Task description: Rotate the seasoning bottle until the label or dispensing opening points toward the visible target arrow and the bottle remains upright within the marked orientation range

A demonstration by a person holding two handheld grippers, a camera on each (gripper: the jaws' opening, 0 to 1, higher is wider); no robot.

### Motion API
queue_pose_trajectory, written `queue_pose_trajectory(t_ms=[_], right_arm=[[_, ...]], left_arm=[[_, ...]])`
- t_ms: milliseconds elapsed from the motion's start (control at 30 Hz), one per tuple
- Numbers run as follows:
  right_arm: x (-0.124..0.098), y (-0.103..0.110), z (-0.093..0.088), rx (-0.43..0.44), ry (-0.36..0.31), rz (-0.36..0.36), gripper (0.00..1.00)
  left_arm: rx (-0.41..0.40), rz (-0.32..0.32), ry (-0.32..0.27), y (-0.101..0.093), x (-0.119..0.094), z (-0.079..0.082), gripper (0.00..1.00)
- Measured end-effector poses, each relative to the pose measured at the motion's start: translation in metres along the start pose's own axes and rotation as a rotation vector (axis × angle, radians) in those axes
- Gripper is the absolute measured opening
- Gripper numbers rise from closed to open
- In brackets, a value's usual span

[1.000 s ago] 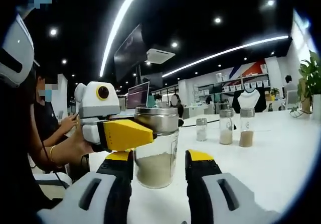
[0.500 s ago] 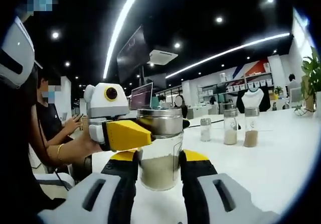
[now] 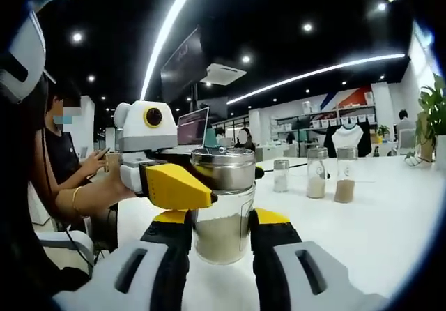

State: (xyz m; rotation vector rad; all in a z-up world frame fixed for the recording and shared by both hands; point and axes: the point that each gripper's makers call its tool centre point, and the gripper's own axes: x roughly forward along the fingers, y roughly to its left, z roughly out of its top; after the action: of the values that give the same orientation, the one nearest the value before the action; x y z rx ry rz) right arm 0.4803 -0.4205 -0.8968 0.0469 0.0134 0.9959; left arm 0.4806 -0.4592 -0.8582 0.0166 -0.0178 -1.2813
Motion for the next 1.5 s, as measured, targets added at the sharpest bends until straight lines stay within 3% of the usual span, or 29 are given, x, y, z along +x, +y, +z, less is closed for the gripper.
queue_pose_trajectory(t_ms=[67, 200, 433, 733, 1000, 1200, 1367, 1500], right_arm=[[0.001, -0.001, 0.002, -0.007, -0.004, -0.024, 0.31], [0.003, -0.009, -0.003, -0.065, 0.050, -0.087, 0.31], [0.007, -0.017, -0.008, -0.086, 0.046, -0.184, 0.31], [0.012, -0.023, -0.017, -0.089, 0.046, -0.252, 0.31], [0.017, -0.029, -0.018, -0.109, 0.039, -0.300, 0.31], [0.018, -0.030, -0.020, -0.104, 0.036, -0.311, 0.31], [0.022, -0.027, -0.022, -0.097, 0.032, -0.305, 0.31], [0.025, -0.024, -0.022, -0.088, 0.030, -0.298, 0.31]], left_arm=[[0.003, 0.007, -0.006, 0.002, 0.000, 0.002, 0.36], [-0.023, 0.056, 0.014, 0.010, 0.000, -0.003, 0.36], [-0.069, 0.140, 0.012, 0.017, 0.002, -0.005, 0.36], [-0.123, 0.269, 0.008, 0.033, -0.001, -0.013, 0.37], [-0.158, 0.452, -0.012, 0.043, 0.000, -0.014, 0.38], [-0.166, 0.517, -0.028, 0.042, -0.001, -0.015, 0.38], [-0.117, 0.597, -0.008, 0.042, -0.006, -0.016, 0.38], [-0.007, 0.699, 0.032, 0.050, -0.017, -0.014, 0.43]])
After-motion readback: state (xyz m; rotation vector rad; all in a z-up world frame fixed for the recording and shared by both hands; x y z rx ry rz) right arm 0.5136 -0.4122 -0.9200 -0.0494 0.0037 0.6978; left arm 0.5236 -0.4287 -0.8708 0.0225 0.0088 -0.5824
